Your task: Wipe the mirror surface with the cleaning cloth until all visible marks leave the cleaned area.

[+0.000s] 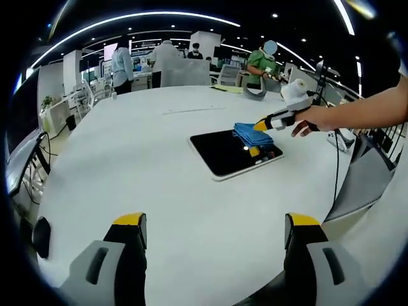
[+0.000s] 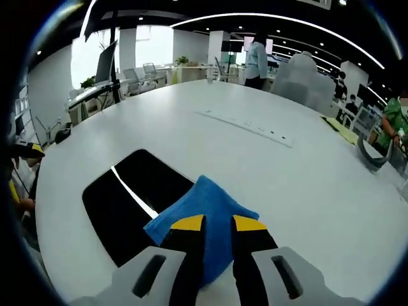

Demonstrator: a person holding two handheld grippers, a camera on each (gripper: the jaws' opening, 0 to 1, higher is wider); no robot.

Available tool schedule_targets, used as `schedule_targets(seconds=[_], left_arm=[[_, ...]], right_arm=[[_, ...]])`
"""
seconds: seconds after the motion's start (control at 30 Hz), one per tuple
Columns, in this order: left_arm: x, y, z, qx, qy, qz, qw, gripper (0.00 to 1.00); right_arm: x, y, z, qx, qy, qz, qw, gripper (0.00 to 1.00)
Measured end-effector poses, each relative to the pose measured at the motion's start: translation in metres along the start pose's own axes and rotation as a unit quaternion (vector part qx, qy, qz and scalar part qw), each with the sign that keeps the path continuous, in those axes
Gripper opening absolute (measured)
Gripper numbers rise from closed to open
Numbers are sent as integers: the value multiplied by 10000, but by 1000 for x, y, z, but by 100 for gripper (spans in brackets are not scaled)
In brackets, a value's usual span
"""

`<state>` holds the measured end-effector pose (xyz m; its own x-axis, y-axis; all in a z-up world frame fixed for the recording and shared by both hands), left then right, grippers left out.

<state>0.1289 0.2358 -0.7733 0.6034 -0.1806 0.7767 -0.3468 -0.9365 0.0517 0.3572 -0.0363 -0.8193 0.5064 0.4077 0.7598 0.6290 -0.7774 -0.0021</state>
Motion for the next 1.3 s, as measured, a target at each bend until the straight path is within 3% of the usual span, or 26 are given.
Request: schedule_targets(seconds=[0.07,0.17,0.37,0.5,0.63,0.83,0.93,1.0,1.17,1.3], left_arm=[[-1,0,0,-6,-16,12,10000,90],[-1,0,-1,-3,-22,3,10000,90],[-4,-2,-4,37,-52,-10,10000,89],[-5,-4,-4,60,-65,-19,10000,89],[-3,-3,-3,54,-58,-2,10000,89],[-2,1,0,29,-51,-1,10000,88],[-3,3,1,7,-59,12,10000,88],[-3,3,1,5,-63,20,10000,88],[-5,1,-2,38,-70,-4,10000,88],[-7,-1,-5,65,-92,20,9999,88]], right_arm=[[-7,8,2,-135,-153,44,9998,8],[-11,9,8,-52,-227,129,9996,7],[-14,7,14,83,-284,-174,9994,7],[-11,15,13,-34,-263,-454,9986,16],[-9,20,12,-55,-196,-189,9996,20],[2,-7,9,292,32,-202,9994,18],[-1,-15,13,334,-141,-266,9990,17],[-6,-21,15,399,-285,-88,9988,17],[-10,-18,17,344,-280,177,9989,19],[-10,-16,18,533,-233,121,9982,21]])
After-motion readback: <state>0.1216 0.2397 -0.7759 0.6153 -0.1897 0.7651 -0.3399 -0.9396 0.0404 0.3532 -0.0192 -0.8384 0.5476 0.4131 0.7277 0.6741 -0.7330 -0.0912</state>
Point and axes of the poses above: the point that each gripper's makers call its tool centre point, and the gripper's own axes: z roughly forward along the fingers, y roughly to its right, x roughly out of its top, the point moved 1 cm from there along -z, roughly backward along the fingers, and after that the axes turned 7 degrees about x, right-handed, at the moved point
